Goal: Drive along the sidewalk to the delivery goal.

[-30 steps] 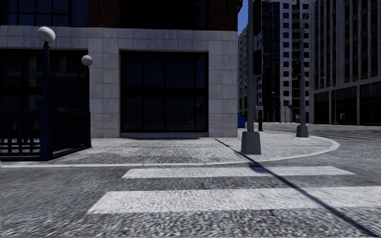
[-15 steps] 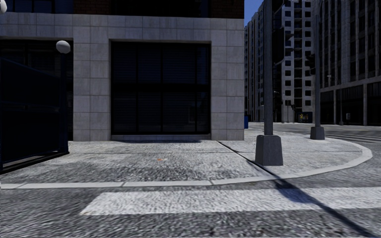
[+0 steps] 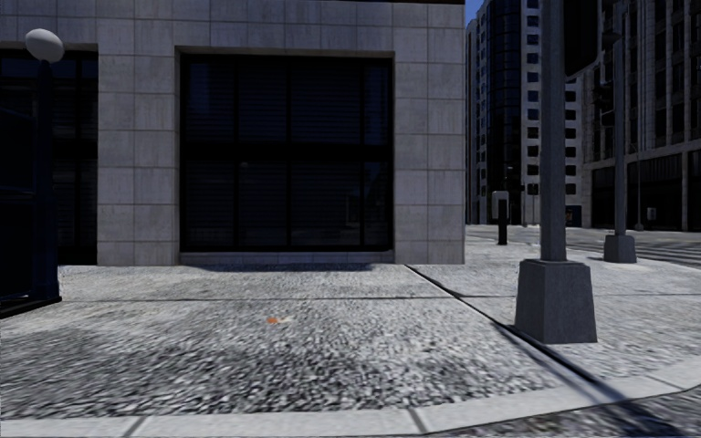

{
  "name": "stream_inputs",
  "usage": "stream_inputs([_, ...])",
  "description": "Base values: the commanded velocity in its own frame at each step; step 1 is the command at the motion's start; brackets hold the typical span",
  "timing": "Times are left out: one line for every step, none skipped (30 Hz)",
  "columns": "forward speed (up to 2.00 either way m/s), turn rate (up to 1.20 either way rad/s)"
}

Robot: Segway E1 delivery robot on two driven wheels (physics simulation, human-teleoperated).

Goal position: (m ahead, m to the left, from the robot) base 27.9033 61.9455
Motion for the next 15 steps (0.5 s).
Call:
stream_inputs([2.0,0.0])
stream_inputs([2.0,0.0])
stream_inputs([2.0,0.0])
stream_inputs([2.0,0.0])
stream_inputs([2.0,0.0])
stream_inputs([2.0,0.0])
stream_inputs([2.0,0.0])
stream_inputs([2.0,0.0])
stream_inputs([2.0,0.0])
stream_inputs([2.0,0.0])
stream_inputs([2.0,0.0])
stream_inputs([2.0,0.0])
stream_inputs([2.0,0.0])
stream_inputs([2.0,0.0])
stream_inputs([1.98,0.0])
